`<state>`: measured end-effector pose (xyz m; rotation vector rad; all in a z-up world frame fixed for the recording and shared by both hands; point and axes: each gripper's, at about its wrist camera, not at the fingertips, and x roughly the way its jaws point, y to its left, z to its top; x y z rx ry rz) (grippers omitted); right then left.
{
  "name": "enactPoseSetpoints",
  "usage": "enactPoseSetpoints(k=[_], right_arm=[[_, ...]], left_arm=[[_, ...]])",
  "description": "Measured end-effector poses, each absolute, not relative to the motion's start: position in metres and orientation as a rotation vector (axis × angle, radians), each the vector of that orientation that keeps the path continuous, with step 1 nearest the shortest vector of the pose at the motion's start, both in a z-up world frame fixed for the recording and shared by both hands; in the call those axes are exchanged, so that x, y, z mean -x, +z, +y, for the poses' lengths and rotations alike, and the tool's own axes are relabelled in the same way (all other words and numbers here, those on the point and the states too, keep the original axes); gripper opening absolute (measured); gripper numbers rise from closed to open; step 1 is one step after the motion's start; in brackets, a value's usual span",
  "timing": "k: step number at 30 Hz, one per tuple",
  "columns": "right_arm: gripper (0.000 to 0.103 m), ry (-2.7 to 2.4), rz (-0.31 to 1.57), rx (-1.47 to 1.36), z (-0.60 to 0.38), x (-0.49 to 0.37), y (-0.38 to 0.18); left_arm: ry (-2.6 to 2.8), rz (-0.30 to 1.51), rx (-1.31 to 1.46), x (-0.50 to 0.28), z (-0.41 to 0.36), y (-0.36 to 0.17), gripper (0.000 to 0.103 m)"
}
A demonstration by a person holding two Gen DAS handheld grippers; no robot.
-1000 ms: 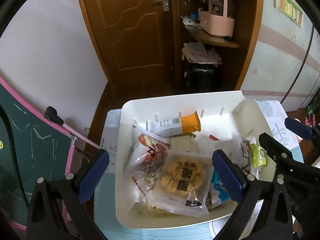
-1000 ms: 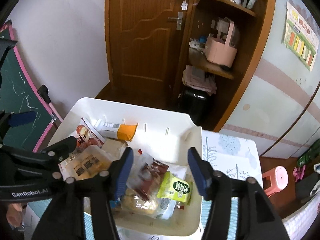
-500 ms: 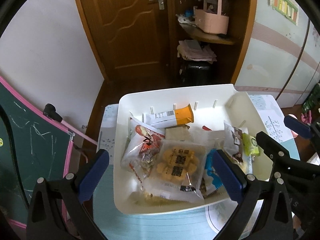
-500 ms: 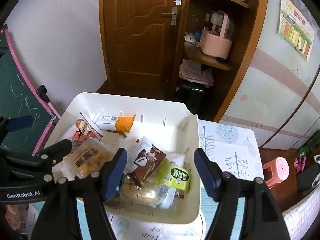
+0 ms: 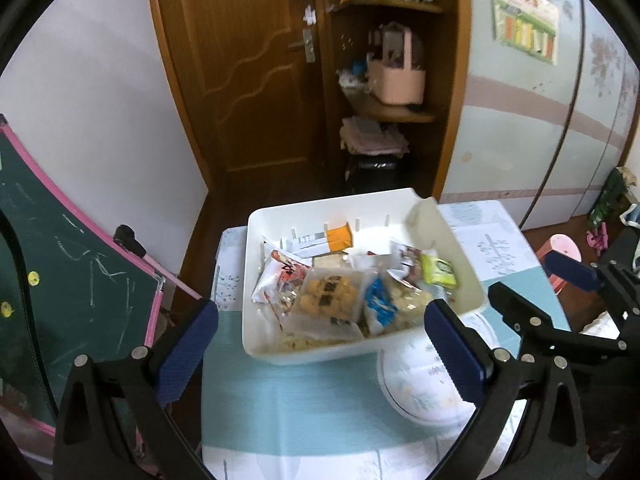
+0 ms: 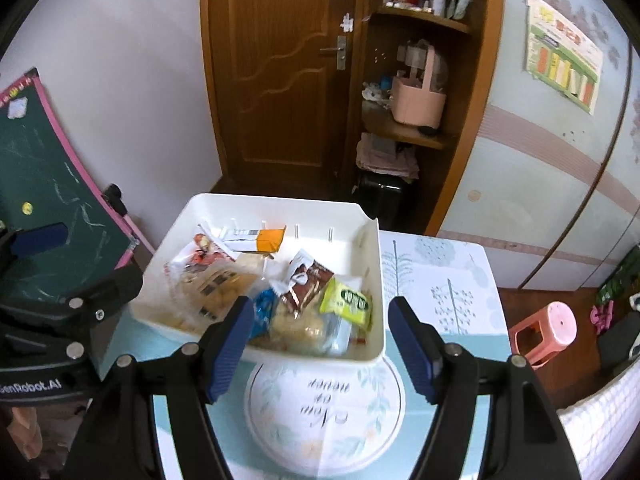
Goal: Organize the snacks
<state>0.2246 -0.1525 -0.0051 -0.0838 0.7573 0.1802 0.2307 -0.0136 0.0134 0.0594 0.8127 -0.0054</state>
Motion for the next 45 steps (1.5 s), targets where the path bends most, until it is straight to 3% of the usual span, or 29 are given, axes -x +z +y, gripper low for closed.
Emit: enactPoseSetpoints(k=[8,19,45], right_arm=[[0.070,0.157,0.748,0.007,-0.181,-0.142,0.017],[0.070,0.118,0.754,-0.054,-0.204,-0.053,0.004],[0.075,0.096,0.722,-0.094,-0.196,-0.012,-0.011]], left_arm=[[-0.041,0.757,-0.005,-0.141,-0.035,0.040,0.102],[-0.048,0.742,0.000,-0.049,-0.053,0.032,0.102],[0.027,0.792,0.025,-0.033,-0.033,0.006,0.102]])
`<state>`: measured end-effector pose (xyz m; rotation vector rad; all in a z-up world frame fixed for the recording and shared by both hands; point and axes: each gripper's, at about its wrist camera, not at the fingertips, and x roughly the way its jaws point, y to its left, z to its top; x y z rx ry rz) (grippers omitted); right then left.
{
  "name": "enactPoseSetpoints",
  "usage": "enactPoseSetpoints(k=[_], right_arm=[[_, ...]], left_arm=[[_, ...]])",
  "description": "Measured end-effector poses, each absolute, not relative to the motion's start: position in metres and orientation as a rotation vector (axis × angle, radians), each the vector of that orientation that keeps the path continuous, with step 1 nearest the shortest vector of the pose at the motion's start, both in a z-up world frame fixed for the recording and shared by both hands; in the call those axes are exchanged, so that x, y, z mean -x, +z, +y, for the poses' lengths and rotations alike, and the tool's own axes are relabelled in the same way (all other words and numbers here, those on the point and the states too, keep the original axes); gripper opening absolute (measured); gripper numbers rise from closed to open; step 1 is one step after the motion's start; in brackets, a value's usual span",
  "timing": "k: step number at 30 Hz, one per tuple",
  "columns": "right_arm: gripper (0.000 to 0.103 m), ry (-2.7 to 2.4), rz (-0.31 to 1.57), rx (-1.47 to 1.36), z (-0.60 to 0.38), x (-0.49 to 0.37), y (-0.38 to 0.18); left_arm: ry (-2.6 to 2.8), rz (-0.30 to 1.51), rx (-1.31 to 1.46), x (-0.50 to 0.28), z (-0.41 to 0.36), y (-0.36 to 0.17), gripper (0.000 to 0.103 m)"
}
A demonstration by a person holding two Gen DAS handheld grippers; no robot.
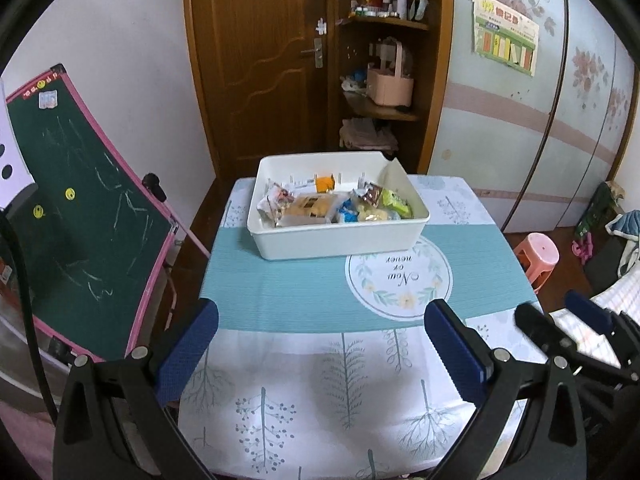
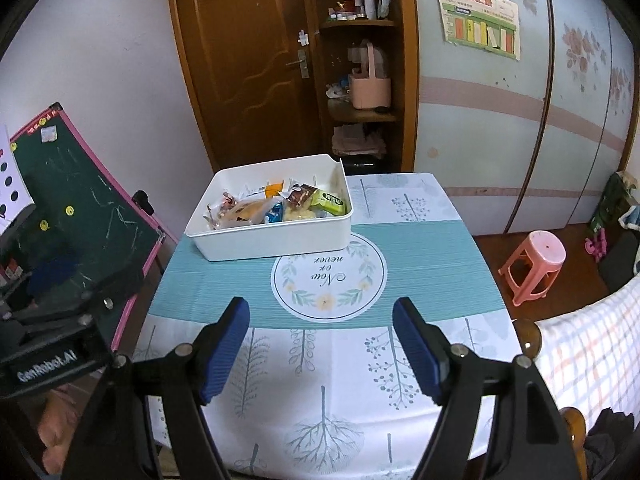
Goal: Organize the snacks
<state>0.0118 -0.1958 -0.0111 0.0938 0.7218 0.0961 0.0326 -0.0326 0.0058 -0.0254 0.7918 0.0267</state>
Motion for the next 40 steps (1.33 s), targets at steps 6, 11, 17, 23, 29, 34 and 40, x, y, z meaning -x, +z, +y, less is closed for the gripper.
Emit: enactPoseSetpoints(k=[6,11,17,23,29,34,40], right_arm=[[0.075,0.095,0.722,-0.098,-0.198,-0.012,-0.011],[0.075,0.096,0.726,-0.101,-0.199,-0.013,-0.012],[0.075,0.101,0.731,-0.104,-0.198,-0.014,-0.013],[0.075,0.104,0.752,-0.107,-0.197,-0.016,-0.019],[0.075,0.104,0.754,-0.109,-0.197,-0.016,-0.020],[0.075,0.106,0.759,-0.109,-0.197,-0.016,-0.021],[0.075,0.106,0.761,-0.110,-0.197,-0.016,-0.021]], left_arm=[[0.023,0.824,0.048,-0.035,-0.028,-0.002,0.102],[0.018,0.839,0.044,-0.037,-0.030,-0.006,0.102],[0.015,0.841,0.042,-0.037,-0.031,-0.006,0.102],[0.008,0.869,0.034,-0.041,-0.034,-0.012,0.102],[0.014,0.871,0.021,-0.041,-0.034,-0.014,0.102],[0.028,0.878,0.012,-0.040,-0.033,-0.015,0.102],[0.039,0.889,0.012,-0.041,-0.030,-0.018,0.102]])
